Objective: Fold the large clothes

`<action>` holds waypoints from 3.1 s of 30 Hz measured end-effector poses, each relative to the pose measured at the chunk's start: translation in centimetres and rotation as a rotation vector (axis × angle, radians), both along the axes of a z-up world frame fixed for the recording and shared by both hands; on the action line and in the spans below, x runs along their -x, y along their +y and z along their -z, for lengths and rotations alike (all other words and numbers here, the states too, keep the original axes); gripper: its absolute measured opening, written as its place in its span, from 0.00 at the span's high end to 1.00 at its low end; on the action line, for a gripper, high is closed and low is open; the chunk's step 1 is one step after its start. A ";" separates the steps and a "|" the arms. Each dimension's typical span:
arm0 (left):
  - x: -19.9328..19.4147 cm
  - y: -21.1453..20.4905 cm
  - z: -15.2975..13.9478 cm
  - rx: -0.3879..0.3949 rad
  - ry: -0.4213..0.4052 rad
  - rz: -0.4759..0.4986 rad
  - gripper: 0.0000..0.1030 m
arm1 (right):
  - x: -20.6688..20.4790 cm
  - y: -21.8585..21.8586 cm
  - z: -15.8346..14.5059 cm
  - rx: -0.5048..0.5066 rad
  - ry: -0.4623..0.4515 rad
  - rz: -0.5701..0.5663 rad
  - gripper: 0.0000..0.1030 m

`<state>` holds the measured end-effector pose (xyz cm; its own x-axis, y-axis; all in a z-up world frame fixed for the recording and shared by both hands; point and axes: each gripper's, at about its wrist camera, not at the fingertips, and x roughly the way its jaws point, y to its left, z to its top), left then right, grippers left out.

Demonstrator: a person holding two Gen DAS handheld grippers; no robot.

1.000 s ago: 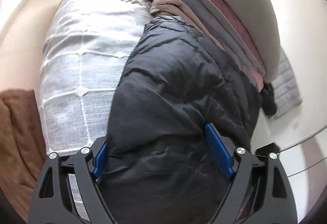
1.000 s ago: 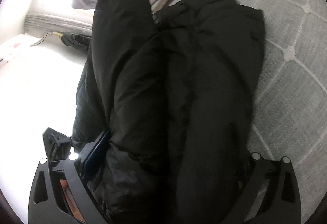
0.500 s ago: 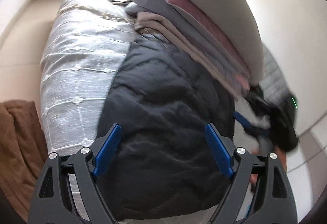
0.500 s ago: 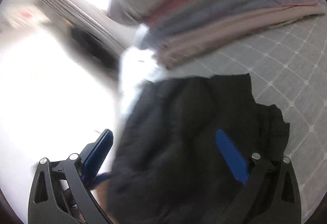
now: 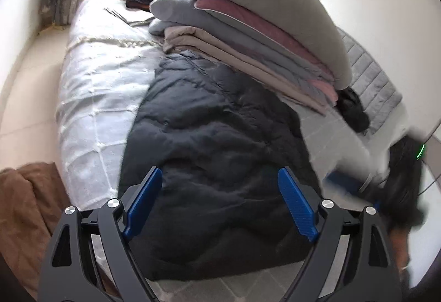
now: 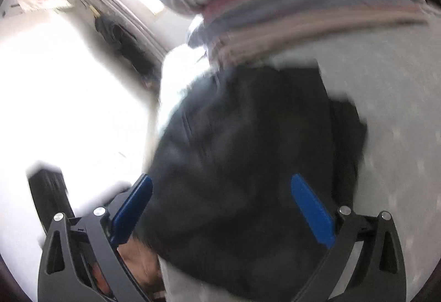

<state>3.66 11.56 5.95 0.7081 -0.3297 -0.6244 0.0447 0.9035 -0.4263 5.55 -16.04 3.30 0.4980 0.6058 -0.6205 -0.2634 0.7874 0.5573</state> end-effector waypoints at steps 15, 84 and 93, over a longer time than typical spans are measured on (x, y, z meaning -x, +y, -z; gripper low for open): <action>0.0 -2.3 1.6 -0.155 0.047 0.016 0.19 | 4.1 -2.8 9.1 0.060 0.205 0.050 0.05; 8.7 -4.3 -1.9 -0.445 -0.111 -0.074 0.07 | 12.0 3.6 -1.4 0.416 -0.279 0.270 0.05; 8.9 -4.4 -1.8 -0.462 -0.106 -0.081 0.07 | 12.0 3.7 -1.4 0.418 -0.273 0.269 0.05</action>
